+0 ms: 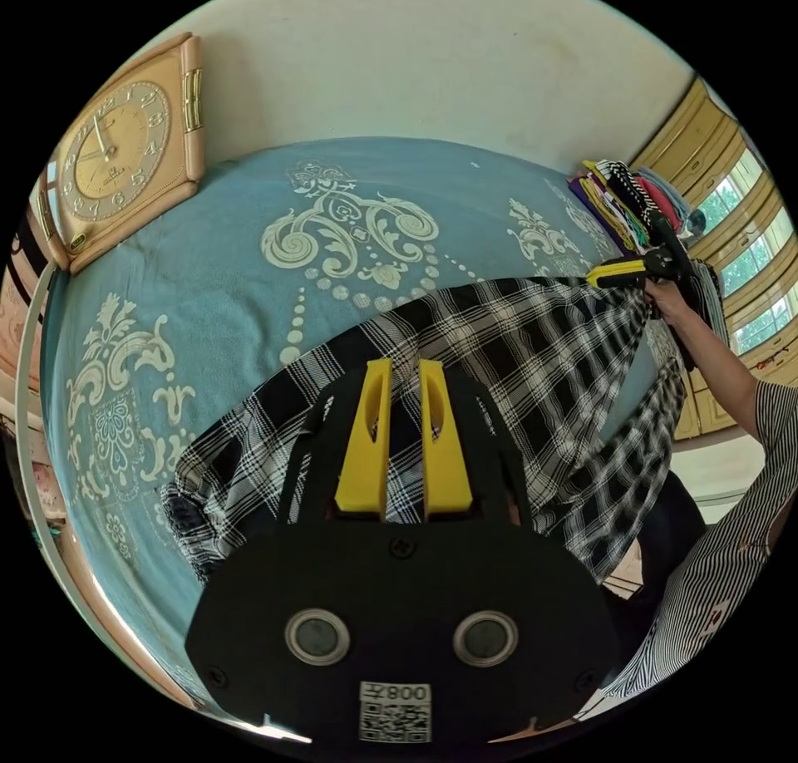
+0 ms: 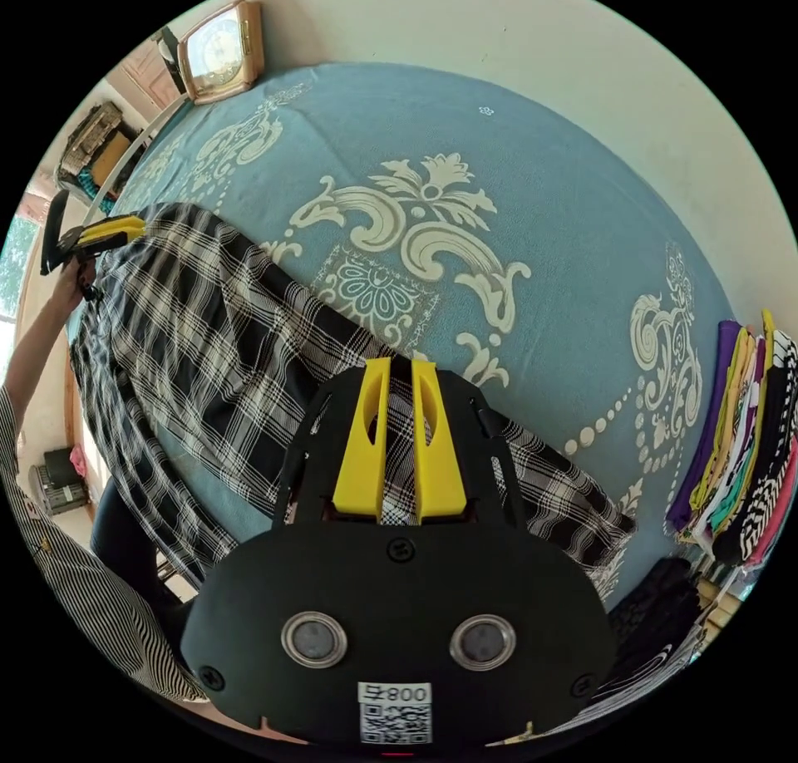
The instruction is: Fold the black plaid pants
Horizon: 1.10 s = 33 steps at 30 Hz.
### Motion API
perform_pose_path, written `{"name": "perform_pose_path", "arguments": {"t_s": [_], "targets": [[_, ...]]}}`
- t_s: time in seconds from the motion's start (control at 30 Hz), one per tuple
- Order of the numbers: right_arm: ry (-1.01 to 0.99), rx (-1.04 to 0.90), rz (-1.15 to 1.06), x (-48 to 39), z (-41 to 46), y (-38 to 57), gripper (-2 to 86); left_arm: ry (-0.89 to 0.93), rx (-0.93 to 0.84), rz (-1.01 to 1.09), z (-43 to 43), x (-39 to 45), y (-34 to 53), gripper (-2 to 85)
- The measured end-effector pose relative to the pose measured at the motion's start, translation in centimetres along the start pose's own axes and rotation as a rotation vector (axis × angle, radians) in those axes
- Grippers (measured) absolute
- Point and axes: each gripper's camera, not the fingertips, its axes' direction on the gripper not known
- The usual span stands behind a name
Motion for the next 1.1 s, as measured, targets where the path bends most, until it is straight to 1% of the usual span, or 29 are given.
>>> {"name": "perform_pose_path", "arguments": {"t_s": [0.13, 0.23, 0.33, 0.37, 0.43, 0.57, 0.63, 0.7, 0.77, 0.87, 0.97, 1.07, 1.1], "targets": [[0.046, 0.000, -0.019, 0.0, -0.6, 0.0, 1.4, 0.001, 0.004, -0.036, -0.4, 0.8, -2.1, 4.2], [0.057, 0.048, 0.022, 1.1, -1.6, 0.4, 0.7, 0.019, 0.048, -0.091, -1.4, 0.9, -3.2, 4.2], [-0.030, 0.067, 0.035, 2.1, -1.9, 0.9, 0.7, 0.010, 0.048, -0.119, -1.9, 1.1, -4.0, 4.7], [-0.030, 0.031, 0.031, 2.2, -1.4, 0.9, 0.7, 0.000, 0.039, -0.121, -2.0, 1.2, -4.2, 5.1], [-0.032, 0.032, 0.038, 2.4, -1.3, 1.2, 1.1, -0.009, 0.023, -0.125, -2.3, 1.2, -4.6, 5.9], [-0.075, 0.143, 0.052, 2.5, -3.6, 2.0, 3.0, -0.039, -0.018, -0.103, -3.5, 0.9, -5.6, 7.0], [-0.144, 0.192, 0.021, 1.8, -4.5, 1.8, 4.3, -0.054, -0.054, -0.086, -3.8, 0.7, -6.2, 7.1], [-0.246, 0.227, -0.074, -0.5, -5.1, 0.7, 5.6, -0.082, -0.096, -0.074, -3.8, 0.6, -6.8, 7.1], [-0.263, 0.228, -0.161, -3.1, -5.0, -0.5, 5.8, -0.151, -0.179, -0.055, -3.3, 0.5, -7.4, 7.1], [-0.230, 0.191, -0.280, -7.4, -4.0, -2.8, 5.9, -0.185, -0.301, -0.035, -2.0, 0.5, -7.7, 7.1], [-0.215, 0.131, -0.317, -10.0, -2.2, -4.8, 6.1, -0.163, -0.286, -0.012, -1.9, 1.0, -7.7, 7.1], [-0.222, 0.123, -0.326, -11.4, -1.6, -5.8, 6.1, -0.175, -0.282, 0.020, -1.7, 1.9, -7.4, 7.1], [-0.196, 0.115, -0.333, -12.0, -1.3, -6.0, 6.1, -0.179, -0.281, 0.025, -1.6, 2.1, -7.3, 7.1]]}}
